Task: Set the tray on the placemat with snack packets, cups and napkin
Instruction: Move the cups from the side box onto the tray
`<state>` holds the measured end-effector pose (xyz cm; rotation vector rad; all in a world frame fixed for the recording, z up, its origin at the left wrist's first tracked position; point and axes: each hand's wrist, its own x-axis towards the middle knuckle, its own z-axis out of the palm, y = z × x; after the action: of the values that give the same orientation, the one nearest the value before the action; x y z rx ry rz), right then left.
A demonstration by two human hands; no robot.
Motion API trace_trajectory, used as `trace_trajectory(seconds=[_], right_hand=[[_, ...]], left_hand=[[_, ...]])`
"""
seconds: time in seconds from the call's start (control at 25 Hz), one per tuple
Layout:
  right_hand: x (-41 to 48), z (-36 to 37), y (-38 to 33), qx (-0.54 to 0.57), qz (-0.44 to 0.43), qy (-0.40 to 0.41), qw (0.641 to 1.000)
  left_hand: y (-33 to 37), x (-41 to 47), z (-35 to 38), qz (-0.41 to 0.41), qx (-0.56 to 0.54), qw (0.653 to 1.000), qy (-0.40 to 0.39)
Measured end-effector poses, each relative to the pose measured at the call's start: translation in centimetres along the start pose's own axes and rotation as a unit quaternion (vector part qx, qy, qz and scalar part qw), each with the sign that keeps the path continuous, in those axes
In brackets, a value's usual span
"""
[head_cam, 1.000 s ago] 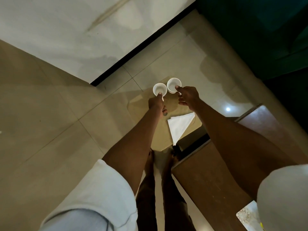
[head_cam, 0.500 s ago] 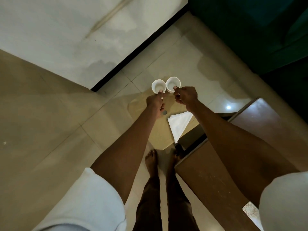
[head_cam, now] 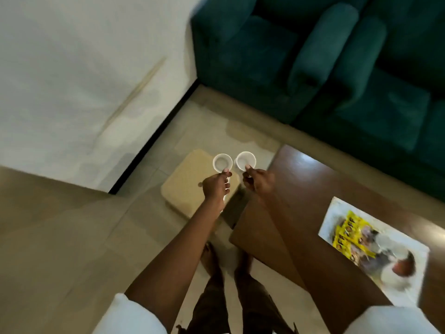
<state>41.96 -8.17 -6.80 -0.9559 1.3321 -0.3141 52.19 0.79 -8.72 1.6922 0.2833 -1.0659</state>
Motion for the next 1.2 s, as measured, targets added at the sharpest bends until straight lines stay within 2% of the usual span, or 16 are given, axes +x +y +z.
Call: trace_trajectory(seconds=[0.28, 0.56, 0.76, 0.84, 1.0, 1.2], right_hand=[[-9.9, -17.6, 0.4, 0.077, -0.032, 0.103, 0.991], [-17.3, -35.4, 7.8, 0.185, -0.023, 0.157, 0.970], [-21.2, -48.1, 15.0, 0.128, 0.004, 0.204, 0.971], [-21.6, -50.7, 17.3, 0.131, 0.025, 0.227, 0.965], [-21.2, -53.6, 19.2, 0.206, 0.050, 0.248, 0.945], [-18.9, -55.0, 19.0, 0.170, 0.077, 0.253, 0.949]], left_hand=[[-5.8, -13.0, 10.5, 0.015, 0.087, 0.988, -0.128], [-18.7, -25.0, 20.4, -0.014, 0.169, 0.974, -0.150], [-27.4, -32.7, 26.7, -0.030, 0.225, 0.954, -0.195], [-29.6, -34.0, 28.3, -0.033, 0.233, 0.953, -0.190], [-31.4, -34.8, 32.2, -0.023, 0.269, 0.942, -0.201], [-31.2, -33.5, 36.3, 0.006, 0.315, 0.923, -0.220]])
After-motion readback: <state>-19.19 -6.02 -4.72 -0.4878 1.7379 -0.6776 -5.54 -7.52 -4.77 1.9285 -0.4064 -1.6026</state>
